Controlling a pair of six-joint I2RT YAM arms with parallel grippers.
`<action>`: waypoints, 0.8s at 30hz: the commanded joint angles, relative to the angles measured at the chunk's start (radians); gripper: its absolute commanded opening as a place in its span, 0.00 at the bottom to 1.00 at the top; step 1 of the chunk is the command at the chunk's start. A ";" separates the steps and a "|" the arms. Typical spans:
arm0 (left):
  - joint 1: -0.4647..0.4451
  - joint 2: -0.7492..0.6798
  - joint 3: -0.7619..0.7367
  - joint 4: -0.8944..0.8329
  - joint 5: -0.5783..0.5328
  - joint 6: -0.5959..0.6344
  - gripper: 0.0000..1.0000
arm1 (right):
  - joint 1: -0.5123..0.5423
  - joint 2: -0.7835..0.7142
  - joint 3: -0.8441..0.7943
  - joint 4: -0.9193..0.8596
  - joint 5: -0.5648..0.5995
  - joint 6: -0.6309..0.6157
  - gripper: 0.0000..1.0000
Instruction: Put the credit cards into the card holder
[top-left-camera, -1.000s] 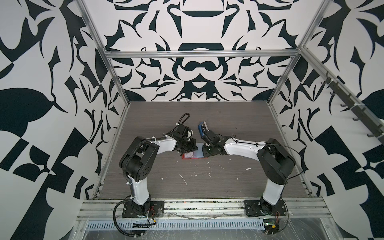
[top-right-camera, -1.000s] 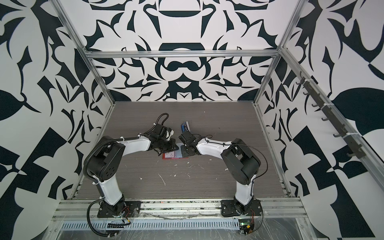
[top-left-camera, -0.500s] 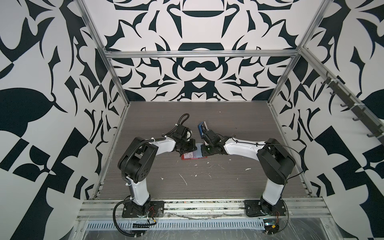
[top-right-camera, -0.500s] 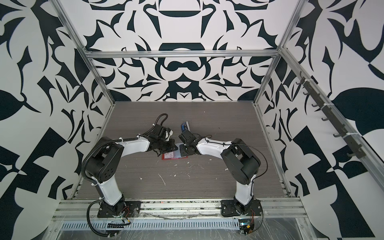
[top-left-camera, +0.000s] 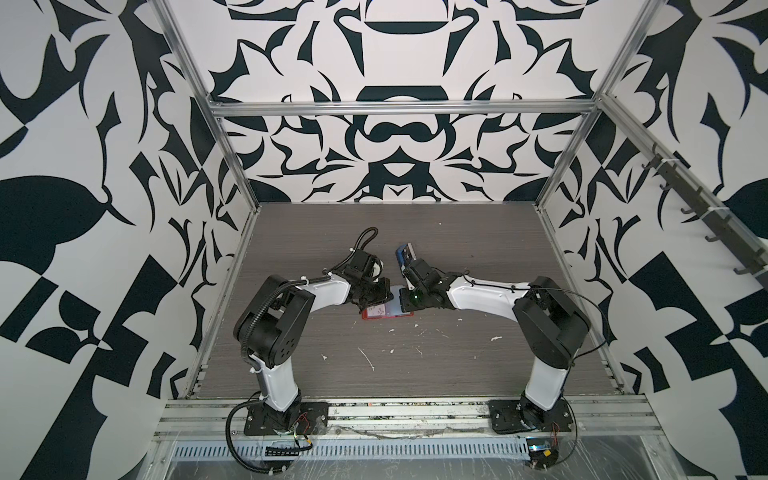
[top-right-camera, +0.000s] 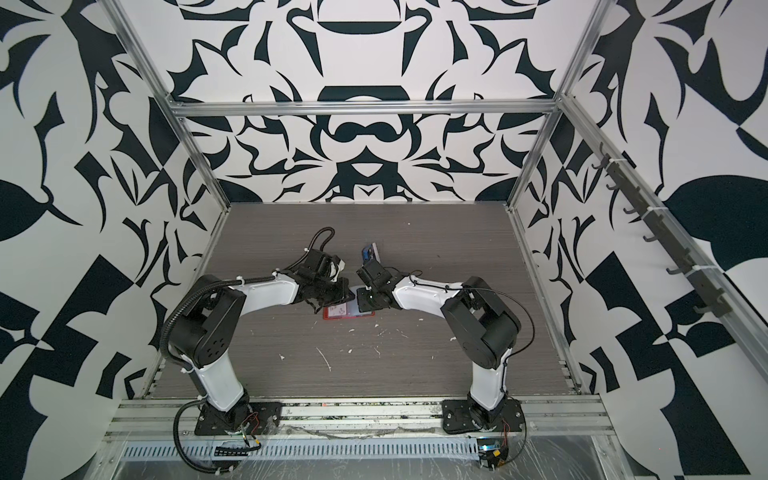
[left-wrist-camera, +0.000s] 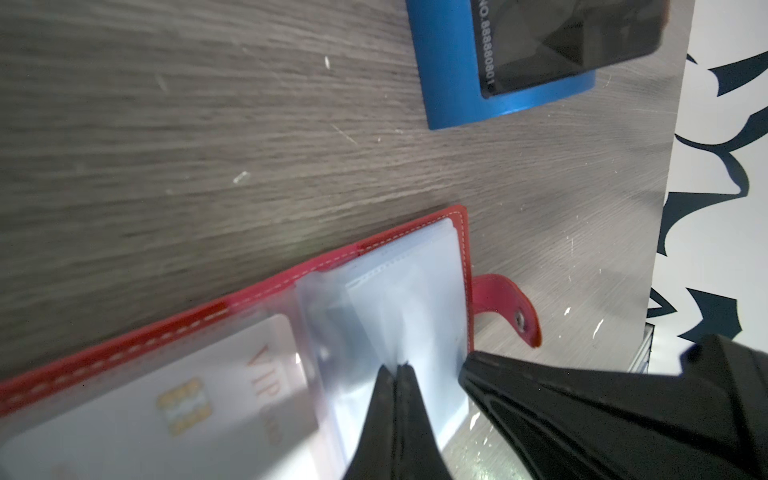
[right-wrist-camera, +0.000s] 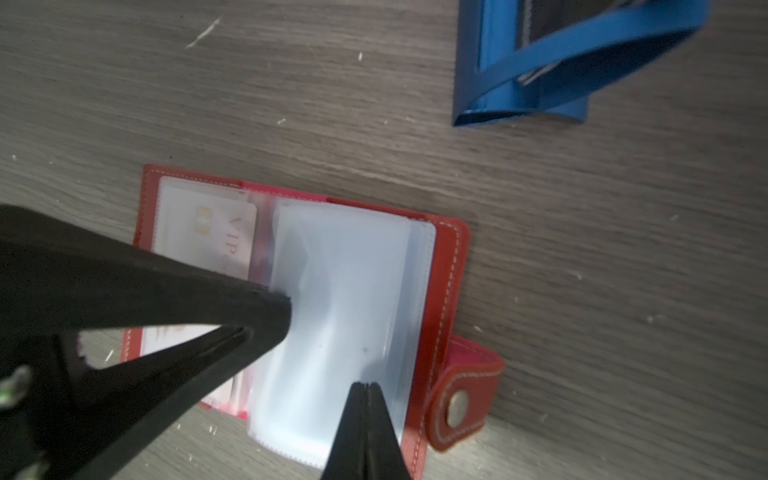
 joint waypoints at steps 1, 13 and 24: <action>-0.004 -0.043 -0.023 0.005 -0.021 -0.006 0.00 | 0.000 -0.017 0.022 -0.039 0.043 0.002 0.05; -0.005 -0.048 -0.030 0.010 -0.027 -0.009 0.00 | 0.000 0.007 0.030 -0.023 0.004 -0.001 0.06; -0.004 -0.052 -0.033 0.016 -0.019 -0.009 0.00 | 0.000 0.008 0.021 0.062 -0.075 0.013 0.14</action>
